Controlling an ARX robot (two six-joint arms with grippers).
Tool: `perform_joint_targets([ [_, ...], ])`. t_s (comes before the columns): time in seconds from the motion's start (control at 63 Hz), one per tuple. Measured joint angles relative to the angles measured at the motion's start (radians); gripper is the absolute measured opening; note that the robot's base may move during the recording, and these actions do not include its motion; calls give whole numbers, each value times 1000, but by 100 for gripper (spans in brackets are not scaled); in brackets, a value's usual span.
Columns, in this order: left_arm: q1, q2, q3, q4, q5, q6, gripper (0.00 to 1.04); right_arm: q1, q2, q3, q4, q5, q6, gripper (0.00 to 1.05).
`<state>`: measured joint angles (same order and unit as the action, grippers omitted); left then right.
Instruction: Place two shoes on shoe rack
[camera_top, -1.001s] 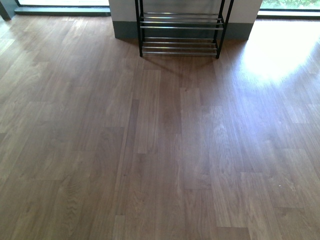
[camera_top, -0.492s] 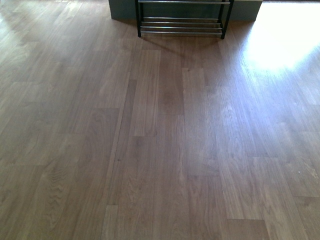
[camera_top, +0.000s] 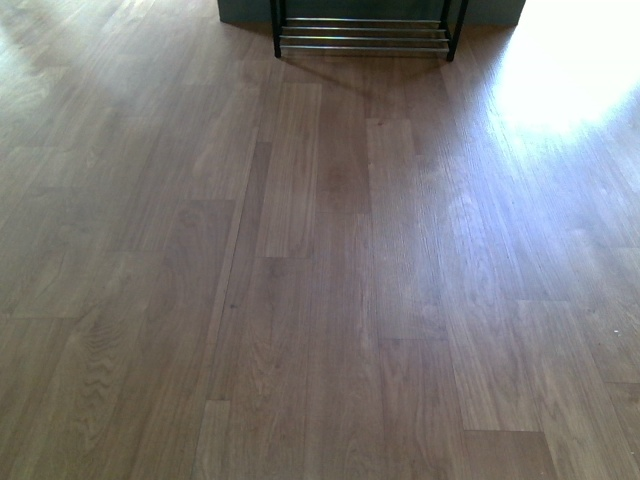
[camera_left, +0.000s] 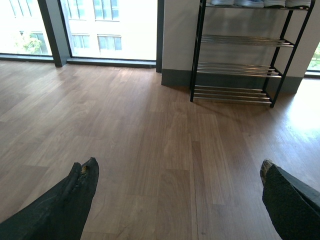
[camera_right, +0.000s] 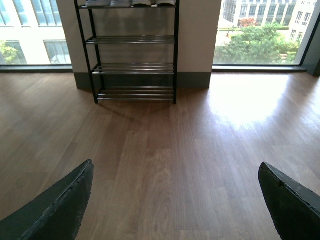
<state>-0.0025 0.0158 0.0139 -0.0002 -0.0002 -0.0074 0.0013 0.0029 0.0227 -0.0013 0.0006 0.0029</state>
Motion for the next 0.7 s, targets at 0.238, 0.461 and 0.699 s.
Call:
perform_joint_targets([
  [0.238,0,0,0,0,0,0,95,0,0,0,0,0,0,96],
  [0.461,0,0,0,0,0,0,95,0,0,0,0,0,0,96],
  [0.699,0,0,0,0,0,0,95,0,0,0,0,0,0,96],
])
